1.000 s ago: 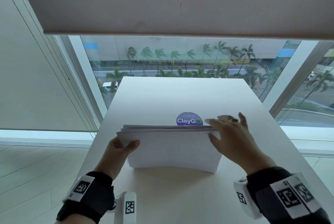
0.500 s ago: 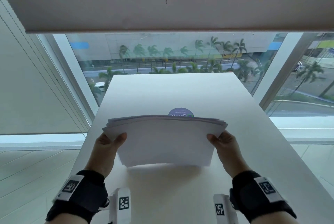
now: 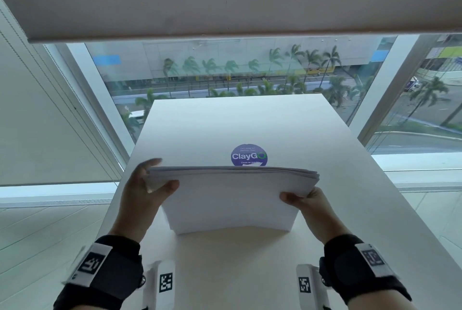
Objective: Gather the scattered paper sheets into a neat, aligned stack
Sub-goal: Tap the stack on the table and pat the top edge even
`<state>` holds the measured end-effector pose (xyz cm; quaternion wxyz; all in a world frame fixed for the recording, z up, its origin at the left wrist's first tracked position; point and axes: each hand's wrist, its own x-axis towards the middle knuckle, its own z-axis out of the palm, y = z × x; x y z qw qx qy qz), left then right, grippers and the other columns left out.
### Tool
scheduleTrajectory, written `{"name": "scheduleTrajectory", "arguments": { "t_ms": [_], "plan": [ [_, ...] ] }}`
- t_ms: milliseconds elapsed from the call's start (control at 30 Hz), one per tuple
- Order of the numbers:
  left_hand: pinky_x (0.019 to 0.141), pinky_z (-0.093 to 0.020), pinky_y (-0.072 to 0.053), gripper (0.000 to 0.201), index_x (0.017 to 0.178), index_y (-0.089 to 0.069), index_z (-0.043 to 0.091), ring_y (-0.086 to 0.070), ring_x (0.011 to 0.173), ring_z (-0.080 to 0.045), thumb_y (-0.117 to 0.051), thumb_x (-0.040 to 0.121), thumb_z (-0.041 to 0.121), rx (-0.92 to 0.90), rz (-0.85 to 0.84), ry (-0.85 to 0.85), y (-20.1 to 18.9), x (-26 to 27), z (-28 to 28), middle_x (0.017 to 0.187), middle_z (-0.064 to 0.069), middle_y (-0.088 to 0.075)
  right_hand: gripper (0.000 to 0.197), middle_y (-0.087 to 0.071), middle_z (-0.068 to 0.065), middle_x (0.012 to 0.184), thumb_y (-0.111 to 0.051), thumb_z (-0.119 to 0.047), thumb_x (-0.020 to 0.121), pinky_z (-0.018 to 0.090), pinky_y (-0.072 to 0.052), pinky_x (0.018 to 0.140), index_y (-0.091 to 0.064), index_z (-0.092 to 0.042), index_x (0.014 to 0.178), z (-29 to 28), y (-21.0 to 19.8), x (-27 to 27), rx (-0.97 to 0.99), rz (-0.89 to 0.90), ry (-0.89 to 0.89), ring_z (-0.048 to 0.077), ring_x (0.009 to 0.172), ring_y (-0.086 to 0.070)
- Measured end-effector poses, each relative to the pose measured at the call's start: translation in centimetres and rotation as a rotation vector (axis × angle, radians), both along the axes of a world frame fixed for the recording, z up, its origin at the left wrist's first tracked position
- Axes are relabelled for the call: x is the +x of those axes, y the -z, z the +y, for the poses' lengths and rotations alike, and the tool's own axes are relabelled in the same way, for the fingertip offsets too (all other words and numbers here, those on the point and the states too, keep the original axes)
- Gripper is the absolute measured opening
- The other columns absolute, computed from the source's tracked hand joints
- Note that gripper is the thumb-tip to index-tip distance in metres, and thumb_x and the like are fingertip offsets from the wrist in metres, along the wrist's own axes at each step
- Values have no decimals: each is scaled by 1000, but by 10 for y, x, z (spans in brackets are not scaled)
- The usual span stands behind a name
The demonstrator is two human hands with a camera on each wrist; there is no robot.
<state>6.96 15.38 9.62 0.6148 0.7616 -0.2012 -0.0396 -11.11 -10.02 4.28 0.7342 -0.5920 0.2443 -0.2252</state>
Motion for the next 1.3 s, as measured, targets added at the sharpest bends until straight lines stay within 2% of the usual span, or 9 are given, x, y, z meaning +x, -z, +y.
{"name": "scheduleTrajectory", "arguments": {
  "t_ms": [67, 133, 200, 400, 767, 900, 1000, 1167, 1300],
  "plan": [
    [87, -15, -39, 51, 107, -52, 37, -52, 96, 4, -77, 64, 24, 142, -278, -43, -16, 1, -1, 108, 3, -59, 33, -75, -3, 73, -88, -25, 45, 20, -53, 66, -75, -13, 74, -1, 3, 0, 10, -14, -16, 8, 69, -68],
    [94, -23, -37, 54, 116, -55, 19, -48, 110, -10, -66, 66, 36, 268, -583, -38, -33, -4, -8, 119, -6, -58, 11, -75, -4, 72, -80, -9, 62, 19, -53, 66, -76, -15, 71, -2, 4, 1, 27, -37, -14, 8, 68, -68],
    [103, -39, -36, 51, 118, -53, 17, -41, 123, -25, -59, 71, 36, 346, -815, 17, -44, -16, -23, 127, -13, -57, 27, -74, -5, 70, -66, 11, 73, 17, -53, 65, -75, -15, 70, -3, 7, 2, 5, -39, -11, 6, 66, -67],
    [109, -48, -33, 66, 135, -39, 23, -34, 138, -23, -55, 72, 38, 641, -1079, 452, -34, -76, -80, 147, -2, -40, 18, -74, -2, 71, -70, -1, 60, 18, -54, 64, -74, -12, 75, -1, 5, 2, 39, -64, -23, 10, 67, -66],
    [96, -45, -46, 71, 136, -39, 18, -56, 122, -23, -50, 68, 35, 883, -1066, 511, -34, -97, -104, 139, -4, -53, 22, -75, 1, 77, -68, -6, 62, 20, -53, 66, -74, -10, 83, 0, 6, -3, 45, -80, -51, 13, 71, -67],
    [105, -49, -37, 69, 143, -28, 20, -42, 135, -24, -41, 75, 27, 840, -1020, 543, -48, -106, -116, 149, -3, -40, 17, -74, 0, 73, -65, -5, 64, 22, -52, 67, -75, -12, 75, 2, 5, 0, 32, -72, -64, 12, 69, -66],
    [116, -50, -8, 73, 148, -4, 26, -11, 147, -21, -42, 86, 21, 960, -912, 689, -41, -102, -123, 159, 1, -11, 20, -69, 16, 85, -66, -8, 67, 35, -47, 77, -72, -1, 85, 2, 8, 2, 37, -58, -32, 24, 81, -61],
    [111, -54, 3, 80, 148, -7, 31, -15, 146, -21, -52, 82, 31, 912, -925, 504, -49, -79, -112, 158, 3, -19, 10, -74, 0, 75, -73, -6, 70, 27, -51, 69, -76, -14, 75, -1, 10, -1, 66, -124, -7, 13, 71, -67],
    [110, -62, 8, 84, 147, 1, 34, 5, 147, -23, -53, 84, 42, 1177, -707, 274, -59, -39, -83, 160, 4, 1, 52, -75, -4, 75, -89, -48, 33, 19, -54, 66, -78, -18, 74, -4, 13, -1, 88, -195, -6, 8, 70, -68]
  ]
}}
